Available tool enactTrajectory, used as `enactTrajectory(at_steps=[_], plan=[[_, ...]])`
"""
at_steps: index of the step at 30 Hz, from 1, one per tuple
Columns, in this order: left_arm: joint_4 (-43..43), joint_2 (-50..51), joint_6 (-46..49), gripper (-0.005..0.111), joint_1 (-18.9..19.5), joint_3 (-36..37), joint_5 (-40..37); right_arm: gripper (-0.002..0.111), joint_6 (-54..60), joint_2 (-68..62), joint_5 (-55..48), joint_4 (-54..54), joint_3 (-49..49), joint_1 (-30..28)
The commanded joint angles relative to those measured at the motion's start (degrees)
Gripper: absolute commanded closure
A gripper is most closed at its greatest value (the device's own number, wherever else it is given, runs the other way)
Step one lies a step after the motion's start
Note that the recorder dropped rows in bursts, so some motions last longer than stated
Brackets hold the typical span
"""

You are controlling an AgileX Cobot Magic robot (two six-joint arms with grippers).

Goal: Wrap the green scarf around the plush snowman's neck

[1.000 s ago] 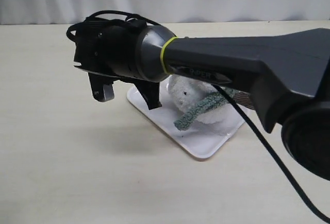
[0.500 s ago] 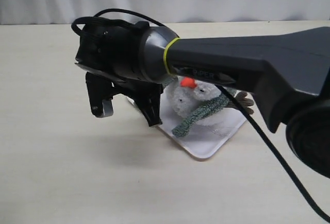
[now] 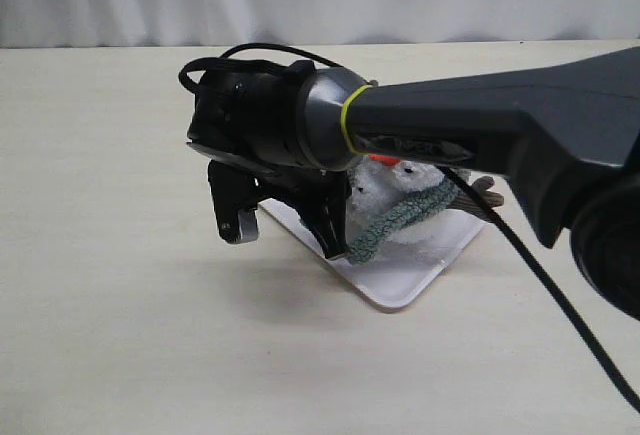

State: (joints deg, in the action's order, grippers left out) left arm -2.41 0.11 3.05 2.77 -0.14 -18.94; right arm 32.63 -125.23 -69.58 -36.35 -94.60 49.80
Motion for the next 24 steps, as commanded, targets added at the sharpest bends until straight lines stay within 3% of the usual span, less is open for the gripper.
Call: enactTrajectory(at_steps=[1, 9, 16, 24], plan=[[0.03, -0.11, -0.14, 0.107, 0.22, 0.14, 0.44, 0.104, -0.09, 2.33, -0.39, 2.10, 0.38, -0.32], [0.03, -0.11, -0.14, 0.107, 0.22, 0.14, 0.44, 0.104, 2.82, 2.54, -0.39, 5.84, 1.54, -0.32], [0.03, -0.11, -0.14, 0.107, 0.22, 0.14, 0.44, 0.104, 4.17, 2.54, -0.39, -2.54, 7.51, -0.32], [0.03, -0.11, -0.14, 0.107, 0.22, 0.14, 0.44, 0.104, 4.04, 2.20, -0.39, -3.09, 8.24, -0.32]])
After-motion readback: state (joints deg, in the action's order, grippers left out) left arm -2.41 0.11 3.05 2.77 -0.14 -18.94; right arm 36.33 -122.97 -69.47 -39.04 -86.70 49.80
